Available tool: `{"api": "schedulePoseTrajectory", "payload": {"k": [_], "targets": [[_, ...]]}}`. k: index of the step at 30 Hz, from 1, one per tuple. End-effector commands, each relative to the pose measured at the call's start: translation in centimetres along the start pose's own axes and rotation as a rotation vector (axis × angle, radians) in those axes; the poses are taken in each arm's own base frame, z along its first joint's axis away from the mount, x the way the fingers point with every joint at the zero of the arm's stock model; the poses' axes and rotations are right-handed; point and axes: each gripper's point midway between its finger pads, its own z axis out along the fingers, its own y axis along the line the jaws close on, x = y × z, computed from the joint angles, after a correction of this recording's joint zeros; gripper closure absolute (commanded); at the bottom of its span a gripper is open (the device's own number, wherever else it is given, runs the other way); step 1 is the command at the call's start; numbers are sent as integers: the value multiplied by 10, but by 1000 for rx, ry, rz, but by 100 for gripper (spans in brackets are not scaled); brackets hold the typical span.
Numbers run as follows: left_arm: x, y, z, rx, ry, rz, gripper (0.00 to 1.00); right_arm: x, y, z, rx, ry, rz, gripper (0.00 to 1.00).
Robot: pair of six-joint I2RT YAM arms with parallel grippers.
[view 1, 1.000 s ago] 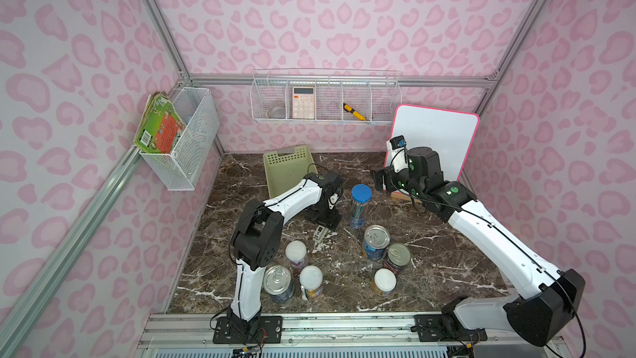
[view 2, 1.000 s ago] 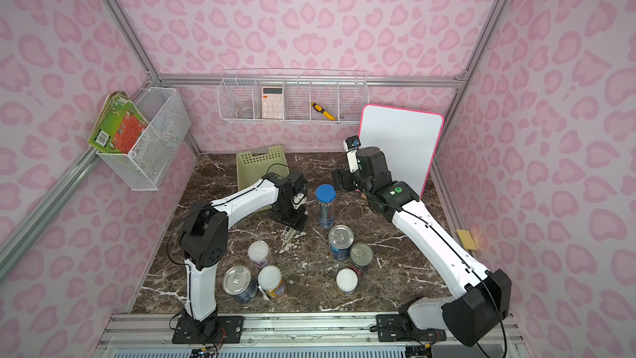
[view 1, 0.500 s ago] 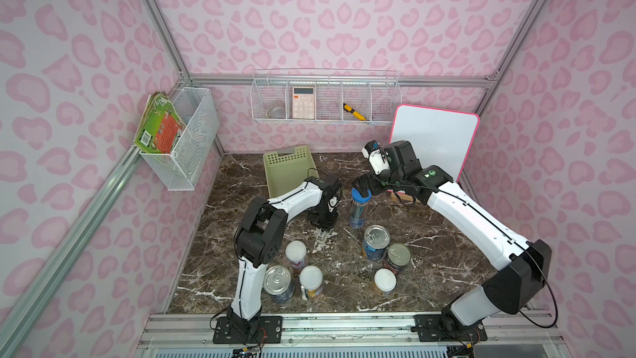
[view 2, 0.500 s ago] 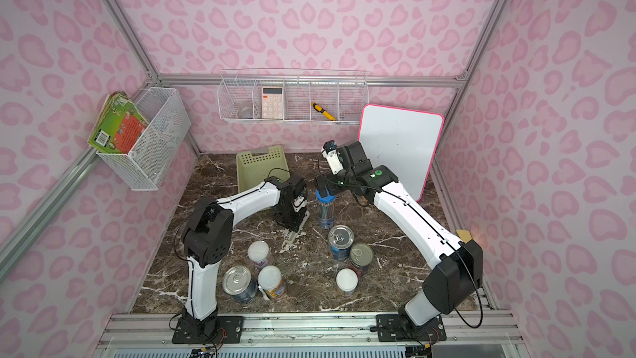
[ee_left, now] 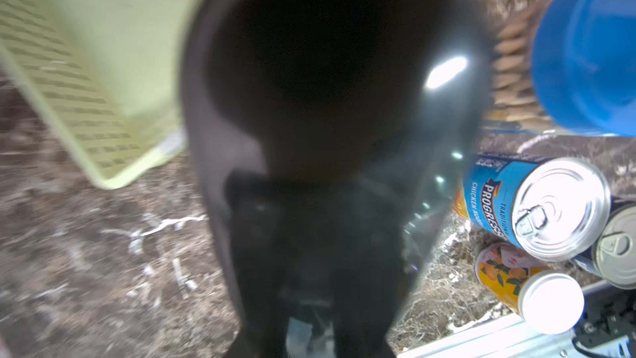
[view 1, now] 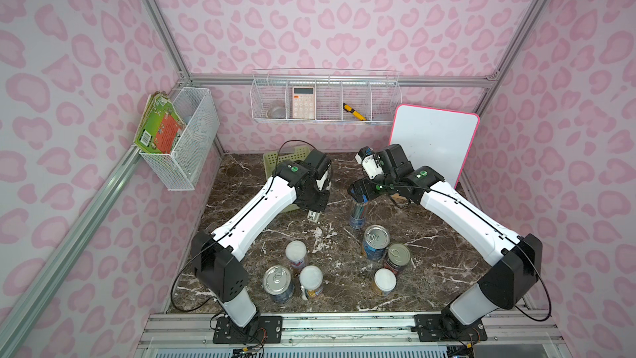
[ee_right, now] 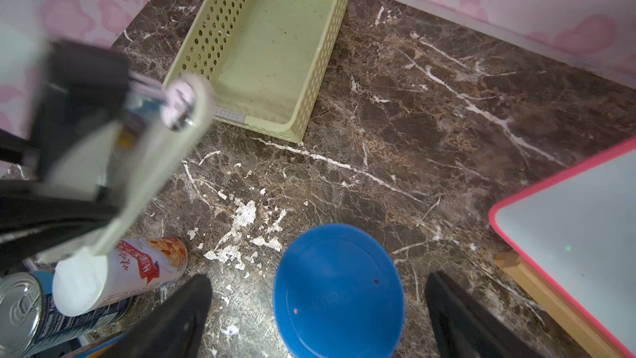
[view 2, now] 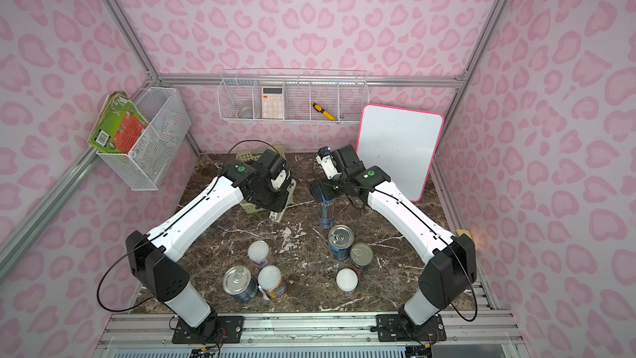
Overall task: Put the canned food in the basket
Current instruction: Pick up the distractor from the center of the board.
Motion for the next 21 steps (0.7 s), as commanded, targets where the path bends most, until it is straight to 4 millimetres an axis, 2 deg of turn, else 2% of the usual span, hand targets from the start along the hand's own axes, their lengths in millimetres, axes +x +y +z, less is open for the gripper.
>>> {"api": "schedulePoseTrajectory", "payload": {"k": [1,4,8,11,13,15,16,18,21], "targets": [[-10,24,-32,-97,-86,-36,100,11,-9,12,44,42,14,0],[-23,38,-57,-112,-196,-34,100,21,-13,25,65,90,17,0],[-29,66,-80,-120,-274,-114,100,34,-17,39,92,144,8,1],[-32,91,-89,-129,-322,-191,100,38,-17,45,103,144,-1,16],[-32,120,-94,-159,-349,-278,100,37,-21,45,126,143,2,34],[-31,148,-98,-186,-383,-354,100,36,-27,41,168,148,4,51],[-29,162,-100,-201,-388,-397,100,33,-29,36,184,147,5,56],[-25,187,-101,-244,-400,-452,100,25,-29,22,202,122,9,64],[-17,225,-99,-296,-414,-543,100,1,-29,-12,251,50,1,63]]}}
